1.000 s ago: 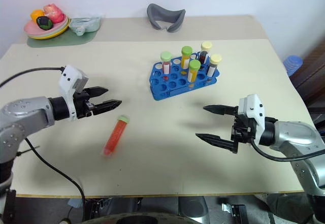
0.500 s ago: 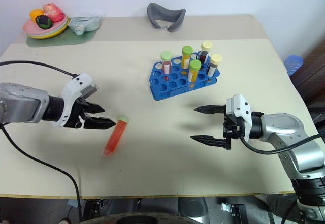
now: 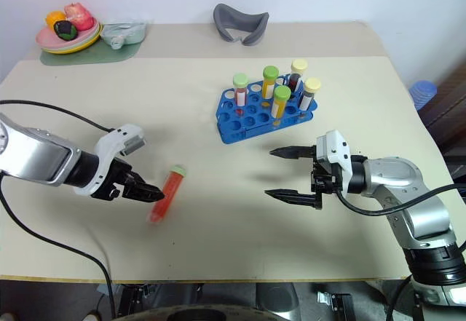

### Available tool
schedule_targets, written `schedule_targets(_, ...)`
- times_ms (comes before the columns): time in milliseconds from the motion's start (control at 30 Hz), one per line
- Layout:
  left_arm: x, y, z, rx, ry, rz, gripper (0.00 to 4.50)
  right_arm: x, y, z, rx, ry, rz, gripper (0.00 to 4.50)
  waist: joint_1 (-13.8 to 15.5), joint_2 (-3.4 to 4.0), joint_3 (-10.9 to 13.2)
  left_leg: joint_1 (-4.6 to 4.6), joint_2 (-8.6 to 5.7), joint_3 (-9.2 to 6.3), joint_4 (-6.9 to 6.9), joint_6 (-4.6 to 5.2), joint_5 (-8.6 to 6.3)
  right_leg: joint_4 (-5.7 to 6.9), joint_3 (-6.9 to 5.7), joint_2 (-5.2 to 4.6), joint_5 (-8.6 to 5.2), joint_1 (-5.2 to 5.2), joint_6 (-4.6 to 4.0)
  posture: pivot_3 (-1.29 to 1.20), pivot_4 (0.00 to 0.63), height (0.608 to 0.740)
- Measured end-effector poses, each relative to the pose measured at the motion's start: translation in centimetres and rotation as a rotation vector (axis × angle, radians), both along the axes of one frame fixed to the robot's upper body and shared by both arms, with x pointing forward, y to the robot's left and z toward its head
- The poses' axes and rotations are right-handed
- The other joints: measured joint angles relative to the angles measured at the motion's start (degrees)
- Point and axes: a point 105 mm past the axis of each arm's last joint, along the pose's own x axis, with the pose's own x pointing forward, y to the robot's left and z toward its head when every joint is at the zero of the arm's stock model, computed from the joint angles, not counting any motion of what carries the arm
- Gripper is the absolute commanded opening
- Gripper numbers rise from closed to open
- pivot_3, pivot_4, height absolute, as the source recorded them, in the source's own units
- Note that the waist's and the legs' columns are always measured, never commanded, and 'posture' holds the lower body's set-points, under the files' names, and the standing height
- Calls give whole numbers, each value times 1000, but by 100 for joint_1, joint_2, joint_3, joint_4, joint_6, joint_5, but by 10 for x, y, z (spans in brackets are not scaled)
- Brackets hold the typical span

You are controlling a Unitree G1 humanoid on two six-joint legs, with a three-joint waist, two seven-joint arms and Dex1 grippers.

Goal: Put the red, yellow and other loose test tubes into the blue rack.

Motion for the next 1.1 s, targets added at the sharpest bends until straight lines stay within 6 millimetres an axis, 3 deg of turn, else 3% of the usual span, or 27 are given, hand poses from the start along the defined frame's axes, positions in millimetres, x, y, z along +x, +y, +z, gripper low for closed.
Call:
schedule_targets(467, 30, -20, -23, -8, 30, 79, 3838, -3, 9, 2, 29, -21, -36, 4353, 57, 2, -2, -1, -1, 1, 6, 0, 0, 3, 0, 0, 0, -1, 0, 0, 150, 740)
schedule_targets(667, 40, -27, -22, -18, 64, 82, 3838, -6, 9, 5, 32, -39, -65, 4353, 67, 5, -6, 0, -3, 0, 9, 0, 0, 4, 0, -2, 0, 3, 0, 0, 150, 740)
schedule_targets(1100, 35, -12, -13, 119, 119, 33, 3838, -10, 5, 4, 47, -24, -109, 4353, 55, 5, -6, 0, -5, 0, 10, -1, 1, 17, 2, -1, -1, -4, 0, 0, 150, 740)
